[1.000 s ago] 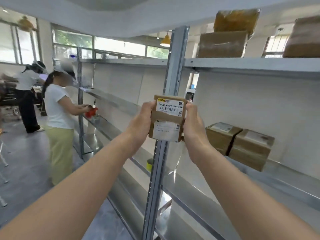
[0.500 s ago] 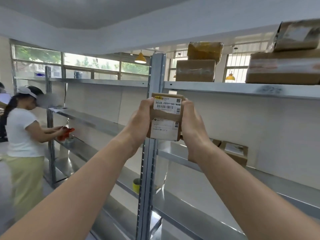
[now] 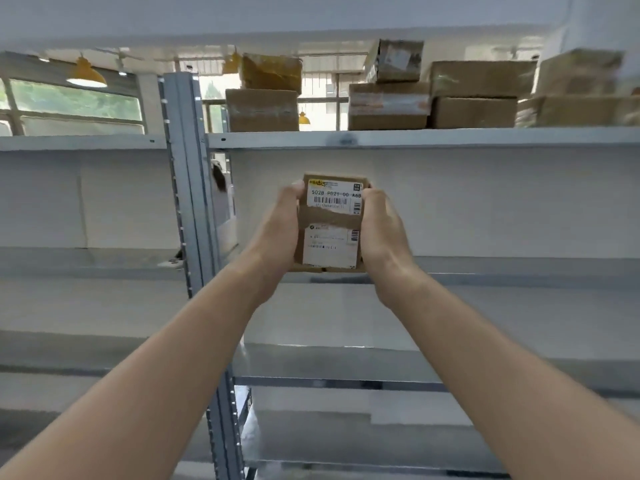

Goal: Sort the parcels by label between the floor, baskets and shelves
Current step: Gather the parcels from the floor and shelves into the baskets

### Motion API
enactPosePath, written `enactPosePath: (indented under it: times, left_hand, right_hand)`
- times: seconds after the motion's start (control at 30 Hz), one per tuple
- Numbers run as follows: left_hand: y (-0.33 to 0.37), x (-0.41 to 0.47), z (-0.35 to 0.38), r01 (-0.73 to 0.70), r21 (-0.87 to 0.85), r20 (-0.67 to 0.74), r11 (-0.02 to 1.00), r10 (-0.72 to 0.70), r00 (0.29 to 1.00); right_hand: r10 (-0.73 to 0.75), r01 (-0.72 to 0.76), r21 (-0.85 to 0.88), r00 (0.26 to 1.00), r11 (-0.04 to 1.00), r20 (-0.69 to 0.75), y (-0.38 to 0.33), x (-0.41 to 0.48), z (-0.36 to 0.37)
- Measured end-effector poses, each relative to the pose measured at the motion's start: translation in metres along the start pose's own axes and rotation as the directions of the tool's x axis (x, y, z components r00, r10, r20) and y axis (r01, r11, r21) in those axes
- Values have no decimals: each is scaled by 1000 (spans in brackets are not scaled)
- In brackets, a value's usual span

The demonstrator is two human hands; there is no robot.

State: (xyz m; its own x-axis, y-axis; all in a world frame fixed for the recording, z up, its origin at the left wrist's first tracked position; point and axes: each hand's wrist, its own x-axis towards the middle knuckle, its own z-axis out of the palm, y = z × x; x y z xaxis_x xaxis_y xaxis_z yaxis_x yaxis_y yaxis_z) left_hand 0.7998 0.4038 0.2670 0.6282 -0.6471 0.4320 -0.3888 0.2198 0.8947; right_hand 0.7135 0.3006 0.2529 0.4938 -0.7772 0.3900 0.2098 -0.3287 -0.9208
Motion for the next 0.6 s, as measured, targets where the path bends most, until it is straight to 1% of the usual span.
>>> enactPosePath:
  times: [0.1, 0.3, 0.5, 0.6]
  left_hand:
    - [17, -13, 40, 22, -57, 95, 998, -16, 995]
    - [50, -41, 138, 8, -152, 248, 988, 31, 968]
    - [76, -80, 264, 46, -232, 365, 972, 43, 930]
    - [91, -110, 335, 88, -275, 390, 958, 27, 920]
  right_hand:
    - [-16, 13, -35, 995, 999, -94, -13, -14, -45]
    - [-43, 18, -102, 968, 995, -248, -35, -42, -156]
    - [-73, -3, -200, 925, 980, -372, -41, -77, -289]
    - [-79, -21, -241, 913, 970, -400, -40, -97, -363]
